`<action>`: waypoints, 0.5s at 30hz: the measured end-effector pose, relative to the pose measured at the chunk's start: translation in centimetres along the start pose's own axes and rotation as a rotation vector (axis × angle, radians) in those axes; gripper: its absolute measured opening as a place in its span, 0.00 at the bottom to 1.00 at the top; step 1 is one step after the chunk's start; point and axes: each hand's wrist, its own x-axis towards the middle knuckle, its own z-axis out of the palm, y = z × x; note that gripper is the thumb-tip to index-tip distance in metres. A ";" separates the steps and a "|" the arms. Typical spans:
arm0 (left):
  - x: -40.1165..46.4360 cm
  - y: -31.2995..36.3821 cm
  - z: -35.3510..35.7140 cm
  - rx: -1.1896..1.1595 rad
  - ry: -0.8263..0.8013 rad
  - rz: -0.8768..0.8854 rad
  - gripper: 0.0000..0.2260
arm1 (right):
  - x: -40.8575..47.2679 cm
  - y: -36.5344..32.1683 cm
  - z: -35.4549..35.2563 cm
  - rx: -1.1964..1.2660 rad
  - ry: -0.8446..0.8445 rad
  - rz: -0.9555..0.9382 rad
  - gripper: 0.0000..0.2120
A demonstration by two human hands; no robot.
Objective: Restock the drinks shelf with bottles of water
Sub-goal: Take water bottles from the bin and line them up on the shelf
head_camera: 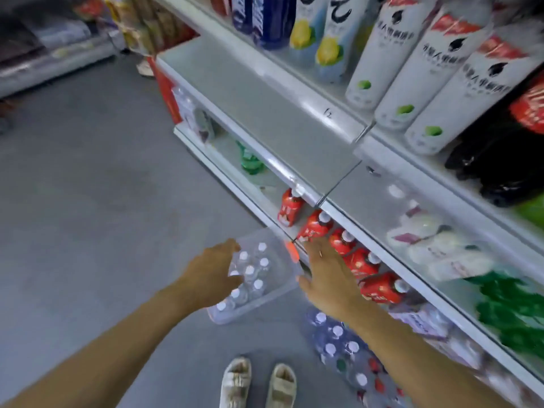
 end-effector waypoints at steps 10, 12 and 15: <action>8.6 -7.3 14.8 -0.146 -0.021 -0.133 0.22 | 7.7 4.5 15.5 0.018 -0.141 0.027 0.29; 10.9 -8.5 17.1 -0.142 -0.011 -0.140 0.22 | 9.6 5.7 18.5 0.036 -0.163 0.055 0.28; 14.8 -10.3 20.3 -0.128 0.034 -0.138 0.22 | 12.6 7.3 23.4 0.096 -0.160 0.087 0.28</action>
